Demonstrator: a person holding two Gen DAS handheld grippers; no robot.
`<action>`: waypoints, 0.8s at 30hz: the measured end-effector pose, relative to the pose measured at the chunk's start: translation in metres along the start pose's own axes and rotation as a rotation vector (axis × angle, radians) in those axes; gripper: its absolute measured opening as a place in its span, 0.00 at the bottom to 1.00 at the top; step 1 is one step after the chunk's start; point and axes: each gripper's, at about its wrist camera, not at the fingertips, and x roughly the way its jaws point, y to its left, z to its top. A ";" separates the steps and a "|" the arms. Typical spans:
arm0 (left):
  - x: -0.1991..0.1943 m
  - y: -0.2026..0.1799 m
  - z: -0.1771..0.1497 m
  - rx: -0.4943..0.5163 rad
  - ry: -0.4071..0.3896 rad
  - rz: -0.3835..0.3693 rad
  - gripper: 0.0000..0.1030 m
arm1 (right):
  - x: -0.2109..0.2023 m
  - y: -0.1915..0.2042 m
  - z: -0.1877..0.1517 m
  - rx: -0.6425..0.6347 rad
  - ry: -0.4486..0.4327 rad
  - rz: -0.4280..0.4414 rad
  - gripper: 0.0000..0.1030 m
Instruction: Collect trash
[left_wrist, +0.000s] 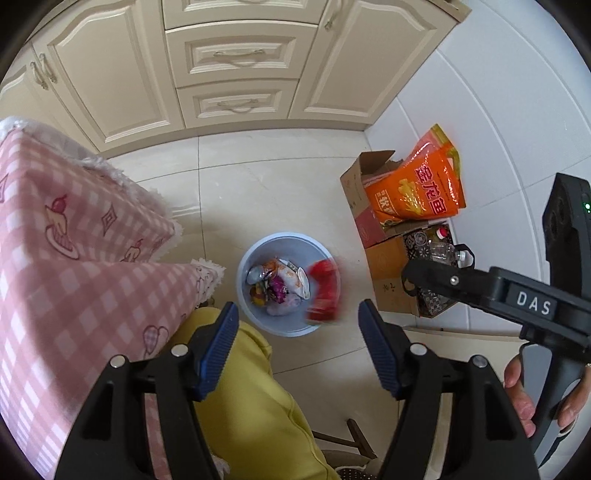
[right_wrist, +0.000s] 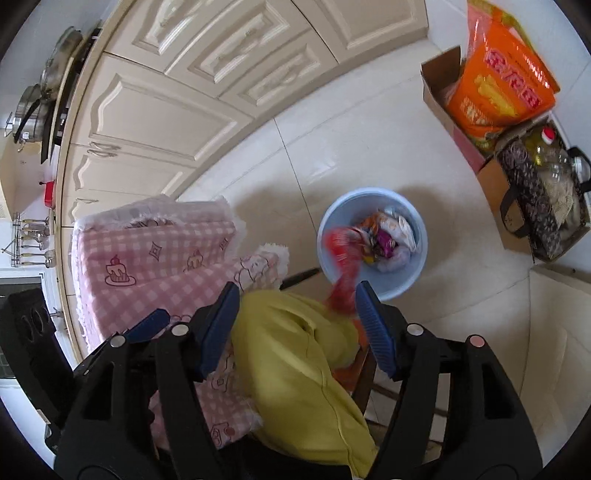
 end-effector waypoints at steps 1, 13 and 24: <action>-0.001 0.000 -0.001 0.000 -0.002 0.000 0.64 | -0.001 0.001 -0.001 -0.001 0.000 0.005 0.63; -0.027 0.000 -0.017 0.027 -0.070 0.000 0.64 | -0.028 0.020 -0.027 -0.079 -0.084 -0.065 0.63; -0.085 0.008 -0.057 0.037 -0.233 0.041 0.64 | -0.066 0.054 -0.080 -0.195 -0.247 -0.098 0.68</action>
